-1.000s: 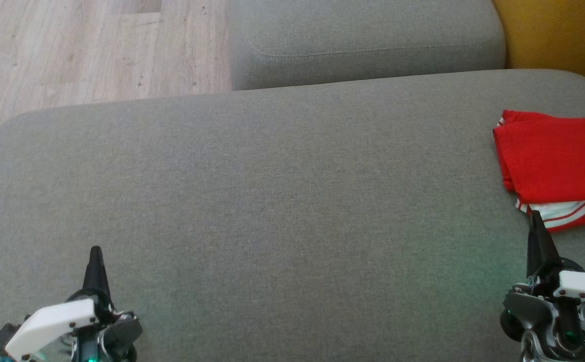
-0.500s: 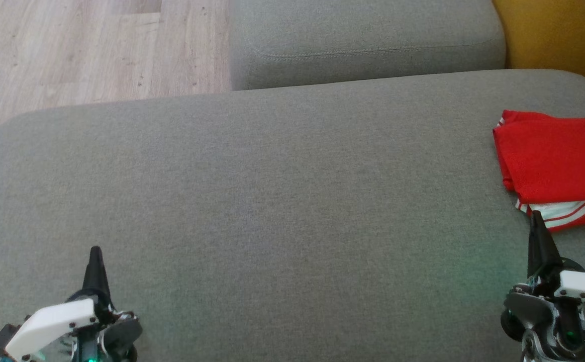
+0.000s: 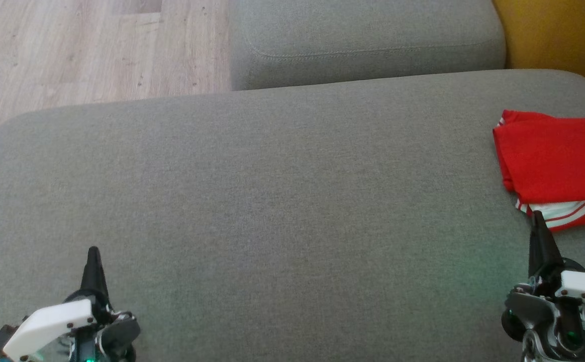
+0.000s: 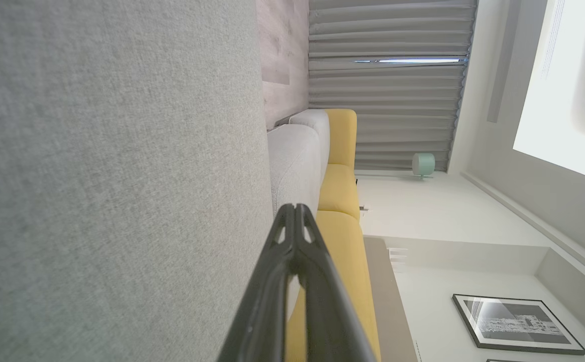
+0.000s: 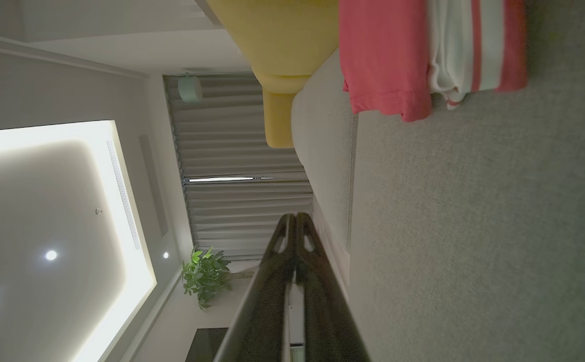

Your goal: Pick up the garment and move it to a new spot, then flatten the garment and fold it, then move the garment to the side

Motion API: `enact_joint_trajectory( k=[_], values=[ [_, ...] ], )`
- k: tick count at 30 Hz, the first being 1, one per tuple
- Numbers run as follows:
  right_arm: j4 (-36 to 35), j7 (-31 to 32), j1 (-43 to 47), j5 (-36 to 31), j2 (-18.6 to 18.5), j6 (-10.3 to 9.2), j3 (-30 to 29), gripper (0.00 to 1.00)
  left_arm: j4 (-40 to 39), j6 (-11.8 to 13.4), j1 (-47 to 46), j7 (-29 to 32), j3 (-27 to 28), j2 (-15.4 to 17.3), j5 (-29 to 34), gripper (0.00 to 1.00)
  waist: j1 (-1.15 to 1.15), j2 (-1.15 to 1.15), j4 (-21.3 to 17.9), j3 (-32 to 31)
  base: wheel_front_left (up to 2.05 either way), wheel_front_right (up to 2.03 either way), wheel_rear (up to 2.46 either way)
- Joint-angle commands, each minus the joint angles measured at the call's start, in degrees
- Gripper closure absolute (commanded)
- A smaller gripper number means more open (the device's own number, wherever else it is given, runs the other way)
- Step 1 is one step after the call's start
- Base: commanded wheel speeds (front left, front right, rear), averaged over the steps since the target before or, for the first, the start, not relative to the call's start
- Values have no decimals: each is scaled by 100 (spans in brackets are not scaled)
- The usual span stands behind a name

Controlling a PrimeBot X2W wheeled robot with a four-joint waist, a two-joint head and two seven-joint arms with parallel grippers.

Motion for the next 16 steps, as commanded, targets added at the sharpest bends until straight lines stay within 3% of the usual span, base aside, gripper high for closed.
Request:
enact_joint_trajectory(
  k=[1,16],
  values=[
    [-182,59,-287,-19,-65,-4,93,100,-163,-37,-286,31,191,51,43,100,0,0,0,0,0,0,0],
    [-181,73,-289,-33,-53,-4,76,100,-162,-37,-288,50,215,34,63,100,0,0,0,0,0,0,0]
  ],
)
